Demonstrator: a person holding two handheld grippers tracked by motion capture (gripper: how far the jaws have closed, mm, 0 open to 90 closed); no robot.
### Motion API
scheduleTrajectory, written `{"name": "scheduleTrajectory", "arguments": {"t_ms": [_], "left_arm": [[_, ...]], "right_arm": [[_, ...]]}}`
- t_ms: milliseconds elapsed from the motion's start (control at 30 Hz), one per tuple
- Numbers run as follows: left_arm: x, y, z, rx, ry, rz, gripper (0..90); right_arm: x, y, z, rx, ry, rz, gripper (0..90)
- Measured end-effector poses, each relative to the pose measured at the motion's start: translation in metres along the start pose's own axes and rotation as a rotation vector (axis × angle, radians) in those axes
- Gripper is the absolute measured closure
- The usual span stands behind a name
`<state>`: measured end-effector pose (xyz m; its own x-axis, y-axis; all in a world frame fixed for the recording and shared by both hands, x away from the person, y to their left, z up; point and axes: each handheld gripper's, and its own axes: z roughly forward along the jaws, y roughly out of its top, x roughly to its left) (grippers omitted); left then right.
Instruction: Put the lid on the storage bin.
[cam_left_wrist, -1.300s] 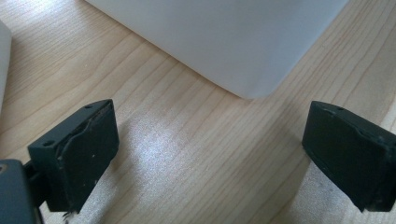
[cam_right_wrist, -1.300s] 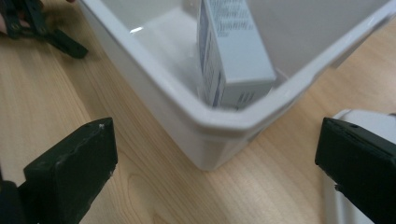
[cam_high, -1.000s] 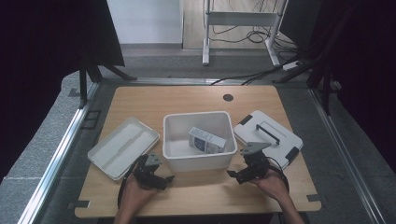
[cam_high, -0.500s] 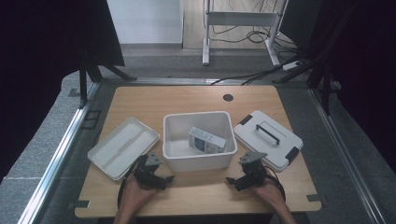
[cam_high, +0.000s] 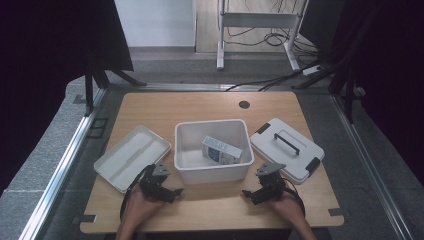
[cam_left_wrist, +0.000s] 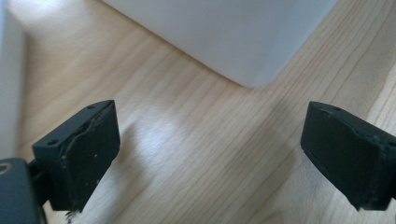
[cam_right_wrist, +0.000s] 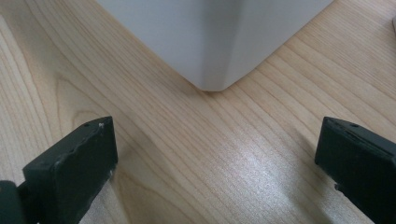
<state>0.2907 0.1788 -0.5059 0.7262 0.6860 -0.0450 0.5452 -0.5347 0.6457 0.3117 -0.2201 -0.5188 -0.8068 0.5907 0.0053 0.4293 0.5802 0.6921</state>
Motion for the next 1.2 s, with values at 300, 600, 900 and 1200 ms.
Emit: {"name": "scheduleTrajectory", "arguments": {"t_ms": [300,600,900,1200], "left_arm": [[0.023,0.018,-0.029,0.071,0.034,0.024,9.3],[0.067,0.035,-0.056,0.117,0.081,-0.009,16.8],[0.122,0.041,-0.065,0.236,0.142,-0.053,33.2],[0.149,0.030,-0.038,0.423,0.143,-0.104,58.8]], "right_arm": [[0.000,0.000,0.000,0.000,0.000,0.000,0.0],[0.000,0.000,0.000,0.000,0.000,0.000,0.0],[0.000,0.000,0.000,0.001,0.000,0.000,0.0],[0.000,0.000,0.000,0.001,-0.001,-0.001,0.0]]}}
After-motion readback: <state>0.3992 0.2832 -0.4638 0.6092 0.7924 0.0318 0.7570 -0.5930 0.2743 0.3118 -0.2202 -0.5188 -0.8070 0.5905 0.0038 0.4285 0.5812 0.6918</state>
